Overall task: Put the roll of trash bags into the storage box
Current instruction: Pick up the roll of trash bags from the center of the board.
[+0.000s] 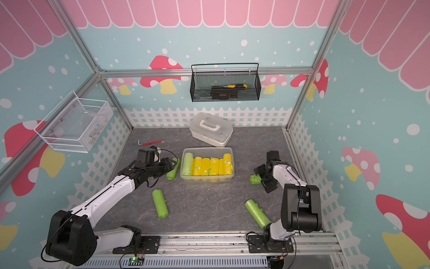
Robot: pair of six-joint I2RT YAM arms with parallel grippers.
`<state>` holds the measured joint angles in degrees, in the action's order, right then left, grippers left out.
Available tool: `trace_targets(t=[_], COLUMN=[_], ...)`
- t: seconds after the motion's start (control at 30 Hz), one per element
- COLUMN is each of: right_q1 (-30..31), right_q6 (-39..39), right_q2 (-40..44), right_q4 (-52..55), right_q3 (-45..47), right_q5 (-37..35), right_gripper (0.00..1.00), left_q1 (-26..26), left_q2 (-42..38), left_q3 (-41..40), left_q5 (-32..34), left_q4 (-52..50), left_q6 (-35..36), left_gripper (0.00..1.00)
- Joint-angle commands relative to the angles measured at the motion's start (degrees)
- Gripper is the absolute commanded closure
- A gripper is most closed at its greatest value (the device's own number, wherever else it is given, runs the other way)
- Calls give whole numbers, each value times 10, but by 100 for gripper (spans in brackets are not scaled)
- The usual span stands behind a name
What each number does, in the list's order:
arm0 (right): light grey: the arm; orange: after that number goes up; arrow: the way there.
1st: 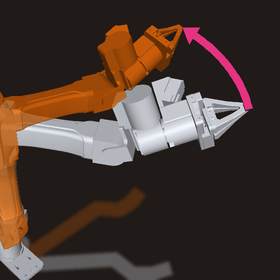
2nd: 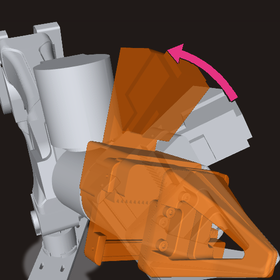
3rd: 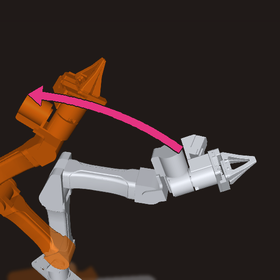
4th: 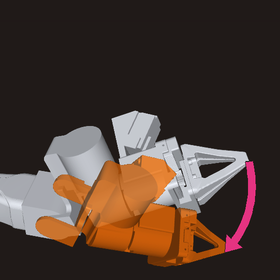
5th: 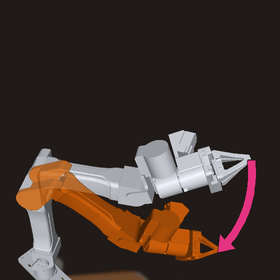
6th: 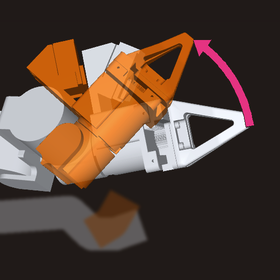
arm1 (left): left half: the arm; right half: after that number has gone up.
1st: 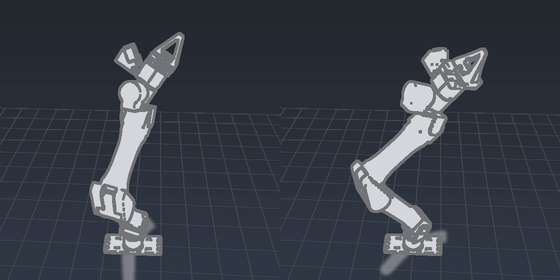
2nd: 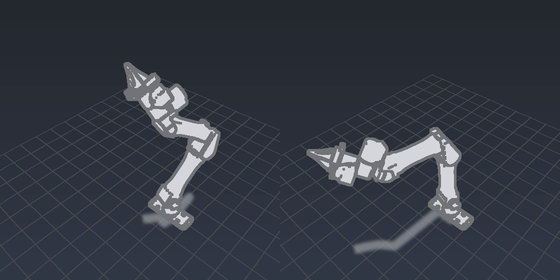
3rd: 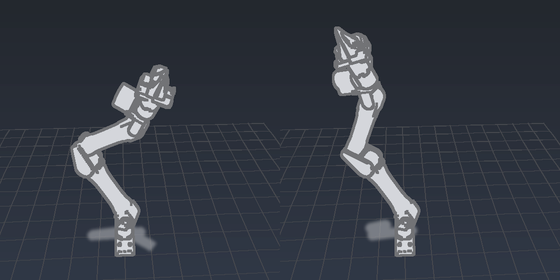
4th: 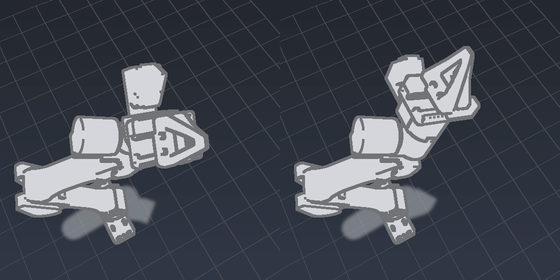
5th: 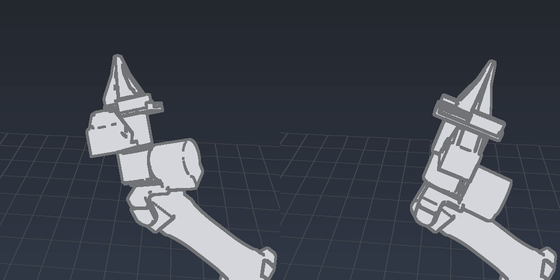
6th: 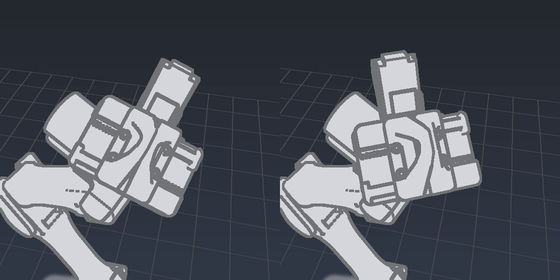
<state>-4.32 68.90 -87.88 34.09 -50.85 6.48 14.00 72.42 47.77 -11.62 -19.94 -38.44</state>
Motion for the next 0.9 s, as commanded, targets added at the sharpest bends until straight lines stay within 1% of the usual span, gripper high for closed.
trace_targets(t=[0.0, 0.3, 0.43, 0.6, 0.87], right_q1=[-3, -6, -7, -7, -7], right_q6=[2, -27, -48, -99, -135], right_q2=[-21, -51, -55, -59, -62], right_q4=[0, -10, -18, -26, -30], right_q3=[-18, -21, -22, -33, -31], right_q5=[-5, -6, -3, 10, 7], right_gripper=[4, 8, 13, 18, 27], left_q1=[-3, -3, -3, -3, -4], left_q2=[-18, -25, -27, -28, -30], left_q3=[-10, -13, -12, -13, -13], left_q5=[-3, -2, -2, -2, -1], left_q4=[6, 6, 4, 4, 5], left_q6=[-2, -4, -4, -4, -5], left_gripper=[38, 38, 38, 38, 38])
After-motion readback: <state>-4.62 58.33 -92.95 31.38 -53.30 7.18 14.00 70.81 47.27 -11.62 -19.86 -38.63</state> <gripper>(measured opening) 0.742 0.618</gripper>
